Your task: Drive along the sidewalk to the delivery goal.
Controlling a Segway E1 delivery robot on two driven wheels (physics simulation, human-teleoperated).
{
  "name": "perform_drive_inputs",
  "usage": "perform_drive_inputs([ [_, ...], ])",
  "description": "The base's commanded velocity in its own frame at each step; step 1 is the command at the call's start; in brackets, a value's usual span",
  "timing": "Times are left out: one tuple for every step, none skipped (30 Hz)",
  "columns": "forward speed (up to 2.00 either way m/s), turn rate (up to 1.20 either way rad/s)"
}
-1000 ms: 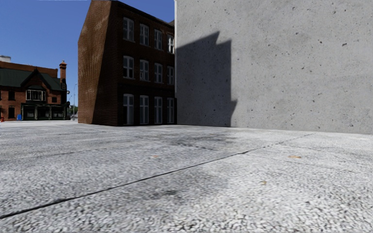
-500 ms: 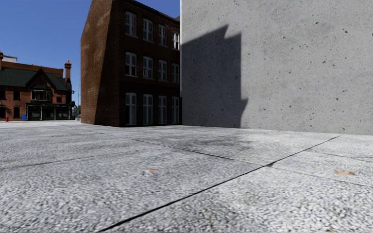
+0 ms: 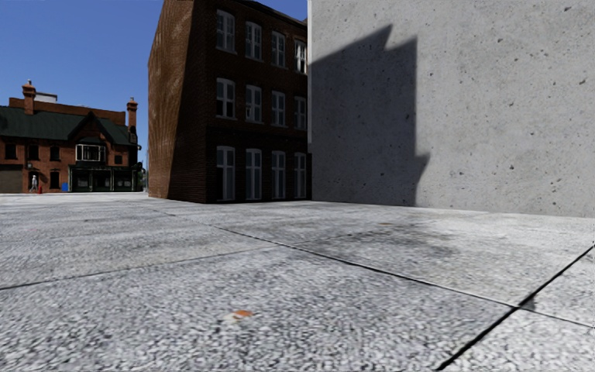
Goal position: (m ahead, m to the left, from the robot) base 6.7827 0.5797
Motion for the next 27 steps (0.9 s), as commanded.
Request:
perform_drive_inputs([
  [1.90,0.00],
  [1.90,0.00],
  [1.90,0.00],
  [1.90,0.00],
  [1.90,0.00],
  [1.90,0.00],
  [1.90,0.00],
  [1.90,0.00],
  [1.91,0.00],
  [1.91,0.00],
  [1.91,0.00],
  [1.96,0.00],
  [1.96,0.00],
  [1.98,0.00],
  [1.99,0.00],
  [1.99,0.00],
  [1.99,0.00],
  [1.99,0.00],
  [1.99,0.00],
  [1.99,0.00],
  [1.99,0.00],
  [1.99,0.00],
  [1.99,0.00],
  [1.99,0.00],
  [1.99,0.00],
  [1.99,0.00],
  [1.99,0.00],
])
